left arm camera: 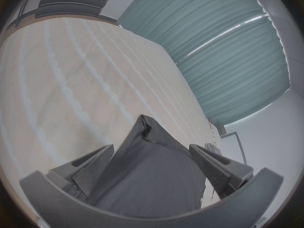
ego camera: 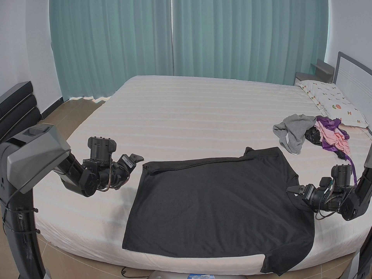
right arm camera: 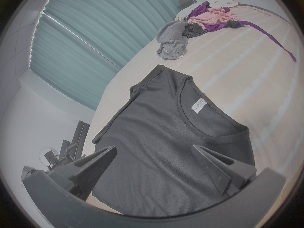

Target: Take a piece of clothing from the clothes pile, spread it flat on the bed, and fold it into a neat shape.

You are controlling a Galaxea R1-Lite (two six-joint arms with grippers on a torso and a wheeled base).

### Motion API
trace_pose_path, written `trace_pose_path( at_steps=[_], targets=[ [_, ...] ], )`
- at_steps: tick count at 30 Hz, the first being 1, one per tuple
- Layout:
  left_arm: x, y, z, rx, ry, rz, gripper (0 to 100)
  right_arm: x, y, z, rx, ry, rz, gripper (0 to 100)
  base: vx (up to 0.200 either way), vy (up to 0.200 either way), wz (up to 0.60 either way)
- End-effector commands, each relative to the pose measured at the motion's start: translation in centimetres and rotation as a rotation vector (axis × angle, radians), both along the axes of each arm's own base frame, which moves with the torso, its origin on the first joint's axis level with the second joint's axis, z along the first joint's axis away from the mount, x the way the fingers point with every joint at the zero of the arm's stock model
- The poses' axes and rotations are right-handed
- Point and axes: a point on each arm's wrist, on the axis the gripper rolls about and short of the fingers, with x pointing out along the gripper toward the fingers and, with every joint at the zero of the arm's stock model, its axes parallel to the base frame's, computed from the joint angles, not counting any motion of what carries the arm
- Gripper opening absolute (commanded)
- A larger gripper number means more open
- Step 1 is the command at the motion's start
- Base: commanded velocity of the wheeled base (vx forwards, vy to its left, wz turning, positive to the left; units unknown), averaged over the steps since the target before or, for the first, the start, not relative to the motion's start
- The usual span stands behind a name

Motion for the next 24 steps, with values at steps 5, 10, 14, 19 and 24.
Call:
trace_pose_path(
  at_steps=[5,10,14,19,24],
  targets=[
    [3.0,-3.7,-3.7,0.042,0.061,-0.084,100,-0.3,0.2,-0.3,-0.006,0.014,0.011,100,0.000,0.000,0.00],
    [4.1,-4.4,-4.0,0.039,0.041,-0.091,100,-0.3,0.2,-0.5,-0.006,0.018,0.012,100,0.000,0.000,0.00],
    [4.7,-4.8,-4.1,0.038,0.029,-0.096,100,-0.3,0.6,-0.5,-0.004,0.022,0.029,100,0.000,0.000,0.00],
    [5.8,-5.8,-3.7,0.036,0.013,-0.107,100,-0.3,0.9,-0.6,-0.004,0.025,0.039,100,0.000,0.000,0.00],
    [7.6,-6.4,-4.4,0.041,0.016,-0.103,100,-0.4,0.9,-0.6,-0.008,0.027,0.035,100,0.000,0.000,0.00]
  ],
)
